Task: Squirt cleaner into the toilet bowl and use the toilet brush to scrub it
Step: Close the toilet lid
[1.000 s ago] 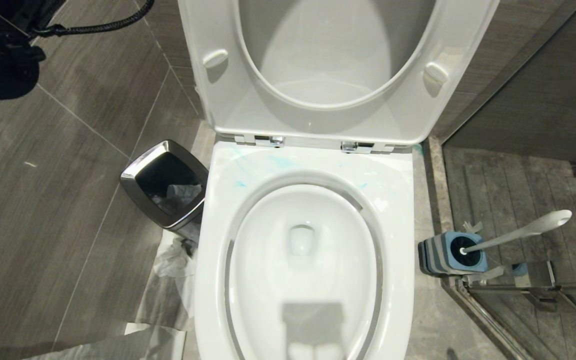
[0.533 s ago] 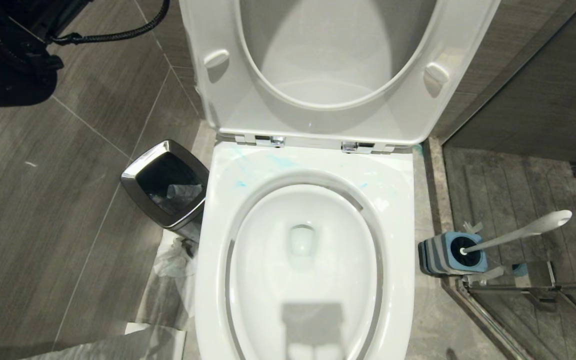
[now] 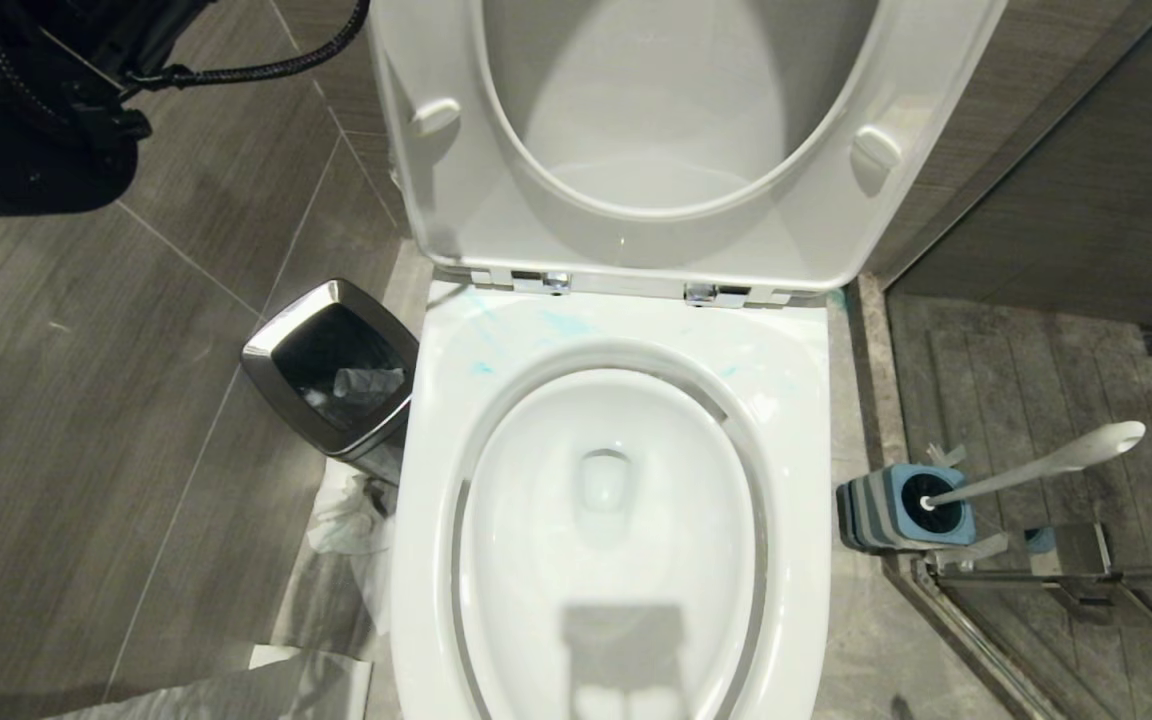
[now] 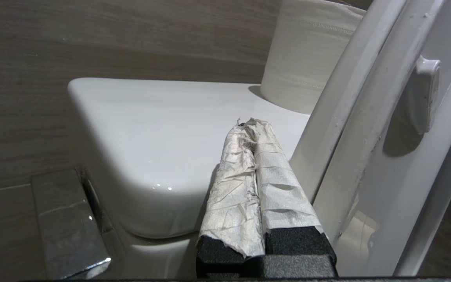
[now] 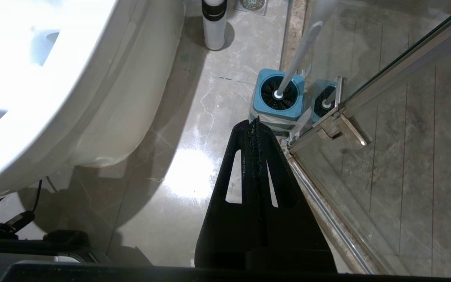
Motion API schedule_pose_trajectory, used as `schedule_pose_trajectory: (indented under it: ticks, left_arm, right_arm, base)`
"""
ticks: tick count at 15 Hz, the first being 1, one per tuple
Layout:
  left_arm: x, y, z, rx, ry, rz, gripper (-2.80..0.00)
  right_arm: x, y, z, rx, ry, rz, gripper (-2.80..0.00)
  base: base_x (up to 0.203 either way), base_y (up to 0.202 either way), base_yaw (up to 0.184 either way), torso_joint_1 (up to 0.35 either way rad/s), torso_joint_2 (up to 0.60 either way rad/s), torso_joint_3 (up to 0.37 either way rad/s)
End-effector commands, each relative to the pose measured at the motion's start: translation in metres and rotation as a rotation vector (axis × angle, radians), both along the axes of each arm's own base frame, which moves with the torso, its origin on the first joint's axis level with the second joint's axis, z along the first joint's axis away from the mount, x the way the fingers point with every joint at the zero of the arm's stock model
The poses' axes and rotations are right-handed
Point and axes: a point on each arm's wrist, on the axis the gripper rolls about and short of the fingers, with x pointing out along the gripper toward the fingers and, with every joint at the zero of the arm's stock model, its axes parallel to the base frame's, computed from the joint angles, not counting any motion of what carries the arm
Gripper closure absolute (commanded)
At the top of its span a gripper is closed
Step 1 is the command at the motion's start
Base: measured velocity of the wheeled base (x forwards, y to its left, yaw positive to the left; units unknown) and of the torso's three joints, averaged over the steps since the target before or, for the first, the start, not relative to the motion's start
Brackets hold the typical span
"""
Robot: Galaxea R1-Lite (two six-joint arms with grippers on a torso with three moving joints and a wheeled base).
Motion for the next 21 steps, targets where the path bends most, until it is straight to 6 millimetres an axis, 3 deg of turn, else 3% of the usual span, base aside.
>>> schedule_pose_trajectory:
  ticks: [1,6,11,14,21]
  left_arm:
    - [-0.012,0.003,0.001,0.007,0.008,-0.011,0.00]
    - [-0.054,0.017,-0.016,0.005,0.185,-0.091,0.00]
    - [-0.100,0.036,-0.022,-0.004,0.227,-0.112,0.00]
    - [-0.128,0.045,-0.038,0.008,0.293,-0.134,0.00]
    - [-0.216,0.083,-0.077,0.074,0.480,-0.132,0.00]
  right_arm:
    - [0.001,0.000,-0.003,-0.001,0.011,0.000,0.00]
    - [0.001,0.000,-0.003,-0.001,0.011,0.002,0.00]
    - [0.001,0.000,-0.003,-0.001,0.011,0.000,0.00]
    - [0.001,0.000,-0.003,-0.001,0.011,0.000,0.00]
    - [0.001,0.000,-0.003,-0.001,0.011,0.001,0.00]
  base:
    - [0.000,0.000,0.000,0.000,0.00,0.000]
    - [0.000,0.000,0.000,0.000,0.00,0.000]
    - [0.000,0.000,0.000,0.000,0.00,0.000]
    - [0.000,0.000,0.000,0.000,0.00,0.000]
    - [0.000,0.000,0.000,0.000,0.00,0.000]
